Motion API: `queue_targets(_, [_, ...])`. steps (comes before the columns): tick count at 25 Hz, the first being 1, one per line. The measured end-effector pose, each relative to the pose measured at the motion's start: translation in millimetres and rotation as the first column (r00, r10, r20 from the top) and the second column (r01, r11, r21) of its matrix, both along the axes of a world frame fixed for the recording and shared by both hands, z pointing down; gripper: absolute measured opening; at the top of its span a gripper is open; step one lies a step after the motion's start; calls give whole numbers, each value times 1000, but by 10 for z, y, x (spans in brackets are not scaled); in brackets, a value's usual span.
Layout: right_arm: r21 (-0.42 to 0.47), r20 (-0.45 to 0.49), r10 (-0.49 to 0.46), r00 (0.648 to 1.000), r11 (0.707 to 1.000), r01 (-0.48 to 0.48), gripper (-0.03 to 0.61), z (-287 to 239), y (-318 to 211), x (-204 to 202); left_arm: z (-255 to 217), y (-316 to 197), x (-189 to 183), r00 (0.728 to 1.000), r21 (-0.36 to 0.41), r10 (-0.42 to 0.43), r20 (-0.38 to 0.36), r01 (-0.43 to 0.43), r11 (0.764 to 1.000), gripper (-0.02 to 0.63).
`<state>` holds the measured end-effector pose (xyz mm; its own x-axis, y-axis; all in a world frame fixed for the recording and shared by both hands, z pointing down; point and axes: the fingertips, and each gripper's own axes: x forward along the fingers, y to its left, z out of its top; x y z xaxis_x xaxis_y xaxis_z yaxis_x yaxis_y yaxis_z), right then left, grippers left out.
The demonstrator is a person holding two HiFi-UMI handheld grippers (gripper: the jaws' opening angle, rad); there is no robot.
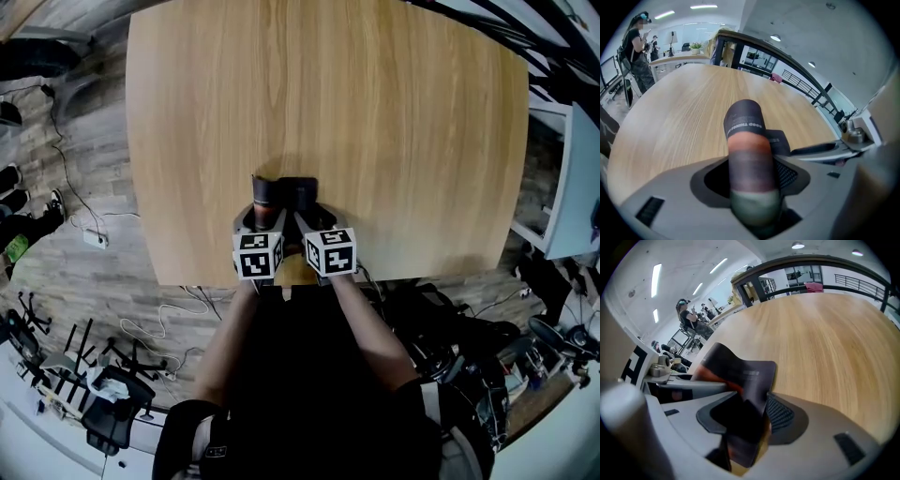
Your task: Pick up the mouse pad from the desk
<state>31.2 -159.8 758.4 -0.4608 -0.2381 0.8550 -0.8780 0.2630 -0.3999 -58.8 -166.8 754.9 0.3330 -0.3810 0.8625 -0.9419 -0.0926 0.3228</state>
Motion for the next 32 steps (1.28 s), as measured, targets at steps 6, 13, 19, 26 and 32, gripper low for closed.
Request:
queue_targets(6, [5,3,12,1000,1000,-12,199,-16,-63,40,-14,-21,-40,1000,1,-12,-18,12,1000,249])
queue_targets(13, [8,4,17,1000,1000,-17,199,-36,-30,2,-51,15,-34,998,16,3,-60,-2,1000,158])
queue_targets(19, [18,5,39,999,999,-39,199,-80,46,24,-106,104,-3,995,30,-2,-99,5,1000,102])
queue_targets(26, [55,6,72,997,996,-73,199,-210,80,17,-259,187,-30,987,74,-16,-159,28,997,58])
queue_targets(32, [100,3,104,995,990,-104,168,-379,136,-30,-436,268,-147,984,119,-9,-176,30,992,51])
